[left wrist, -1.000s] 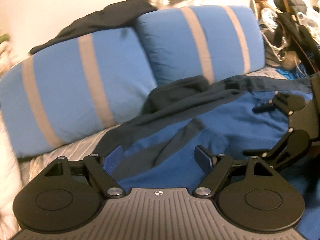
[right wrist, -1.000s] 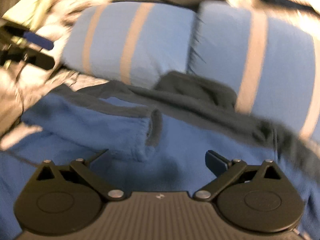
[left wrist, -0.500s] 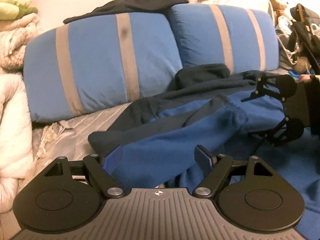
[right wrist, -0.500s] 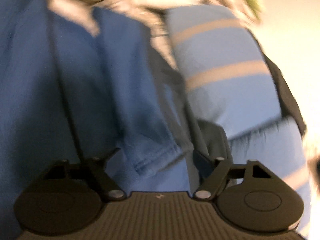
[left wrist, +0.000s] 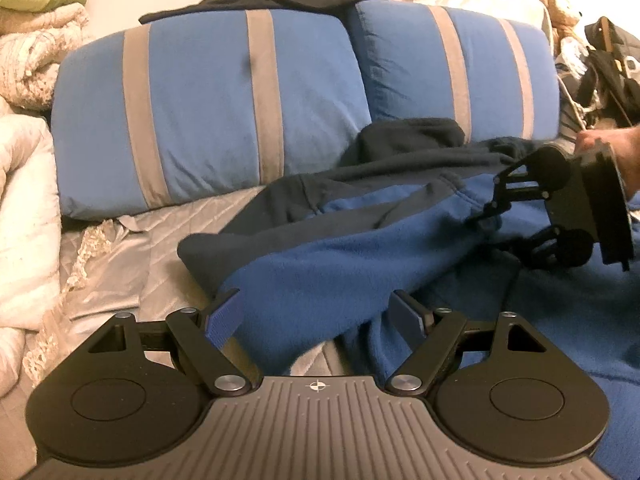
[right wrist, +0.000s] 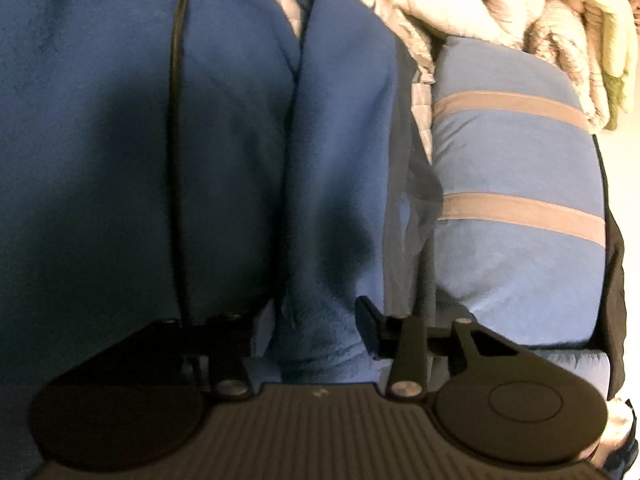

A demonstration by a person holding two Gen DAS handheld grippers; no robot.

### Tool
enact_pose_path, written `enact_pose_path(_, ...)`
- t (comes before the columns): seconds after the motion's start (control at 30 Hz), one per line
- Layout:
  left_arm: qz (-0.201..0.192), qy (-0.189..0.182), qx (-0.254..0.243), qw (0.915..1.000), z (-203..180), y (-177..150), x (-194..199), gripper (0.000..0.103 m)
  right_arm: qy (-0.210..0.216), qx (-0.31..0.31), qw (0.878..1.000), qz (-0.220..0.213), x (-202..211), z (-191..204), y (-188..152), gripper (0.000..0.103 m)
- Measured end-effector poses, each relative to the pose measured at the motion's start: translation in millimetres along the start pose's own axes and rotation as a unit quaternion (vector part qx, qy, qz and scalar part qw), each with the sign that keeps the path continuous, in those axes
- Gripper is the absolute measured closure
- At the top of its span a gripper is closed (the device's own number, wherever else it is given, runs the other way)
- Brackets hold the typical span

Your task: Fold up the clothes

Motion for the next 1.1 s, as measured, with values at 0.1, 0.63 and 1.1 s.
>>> enact_pose_path(0.1,0.008,0.007,-0.029,0.9995,-1,-6,-1,0.024,0.011,0.016,1.0,0.009,-4,6,0,0.074)
enact_pose_path(0.63,-0.005,0.092,-0.086,0.9921,4,13,-45,0.024,-0.099,-0.033,0.995,0.003,44,-138,20,0.097)
enact_pose_path(1.1,-0.034,0.103,0.035,0.9934,69,69,-72,0.022,-0.226,-0.09,0.969,0.042,75,-276,-3,0.097)
Point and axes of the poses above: each gripper's, at about its wrist camera, not at the fingertips, and x roughly against the way its jaws point, z to its left, y to its top, the point moved 9 cm from there along -x, roughly the way its jaws point, and after that the axes turned 1 degree about x, right-handed, at the moved point
